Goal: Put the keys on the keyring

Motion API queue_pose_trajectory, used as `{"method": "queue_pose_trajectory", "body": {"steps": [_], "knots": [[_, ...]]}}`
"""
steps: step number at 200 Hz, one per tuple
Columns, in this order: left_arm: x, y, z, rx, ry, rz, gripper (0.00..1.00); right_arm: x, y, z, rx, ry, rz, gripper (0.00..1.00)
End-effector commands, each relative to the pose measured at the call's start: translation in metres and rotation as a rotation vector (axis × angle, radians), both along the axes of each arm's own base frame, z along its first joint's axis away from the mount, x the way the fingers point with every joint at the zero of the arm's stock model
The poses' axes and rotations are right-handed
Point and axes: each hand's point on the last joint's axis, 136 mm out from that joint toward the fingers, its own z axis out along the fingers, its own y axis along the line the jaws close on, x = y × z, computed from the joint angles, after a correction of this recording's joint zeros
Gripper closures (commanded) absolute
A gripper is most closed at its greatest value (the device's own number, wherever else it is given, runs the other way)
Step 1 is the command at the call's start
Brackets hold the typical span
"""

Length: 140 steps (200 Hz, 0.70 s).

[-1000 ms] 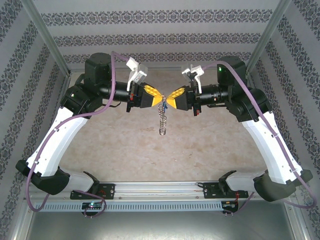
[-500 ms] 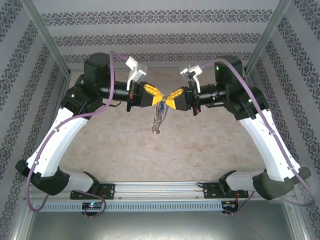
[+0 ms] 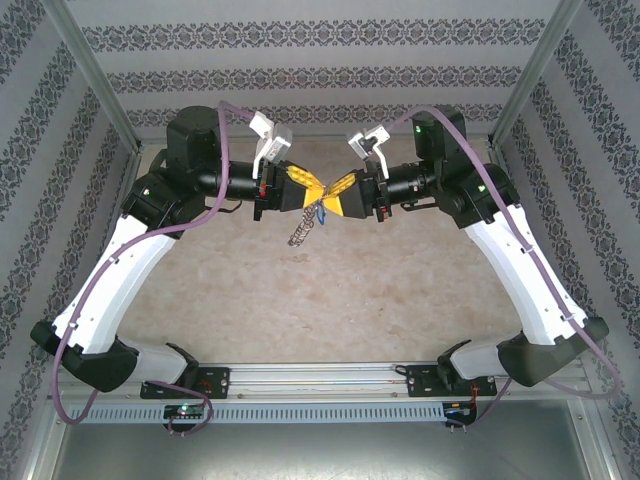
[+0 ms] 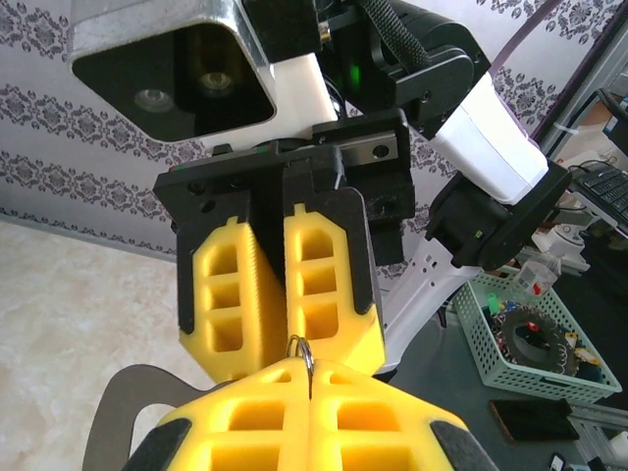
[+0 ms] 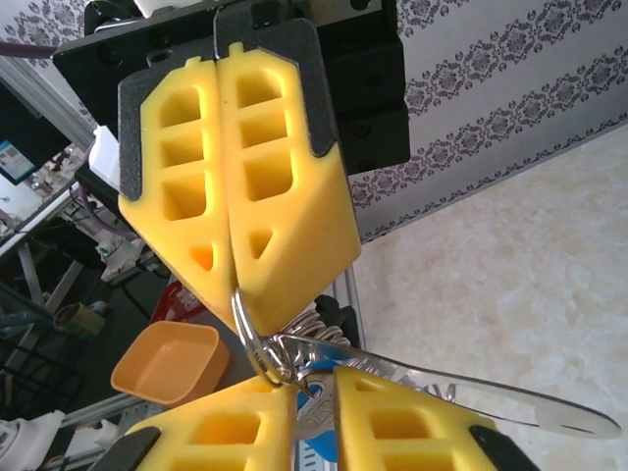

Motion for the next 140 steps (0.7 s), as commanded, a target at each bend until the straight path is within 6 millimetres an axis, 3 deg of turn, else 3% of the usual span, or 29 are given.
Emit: {"method": "queue_pose_trajectory", "body": {"steps": [1, 30, 72, 109, 140], "knots": [[-0.016, 0.005, 0.02, -0.052, -0.068, -0.03, 1.0, 0.002, -0.005, 0.015, 0.016, -0.094, -0.044, 0.76], [-0.012, 0.006, 0.019, -0.056, -0.063, -0.019, 1.0, 0.001, -0.016, 0.021, 0.008, -0.173, -0.102, 0.65], [-0.007, 0.005, 0.021, -0.092, -0.049, -0.001, 1.0, -0.002, -0.022, 0.027, 0.012, -0.236, -0.163, 0.42], [-0.002, 0.003, 0.024, -0.122, -0.05, 0.006, 1.0, -0.005, -0.014, 0.029, 0.034, -0.242, -0.134, 0.4], [-0.002, 0.003, 0.028, -0.141, -0.059, 0.007, 1.0, 0.004, -0.007, 0.03, 0.028, -0.247, -0.133, 0.36]]}}
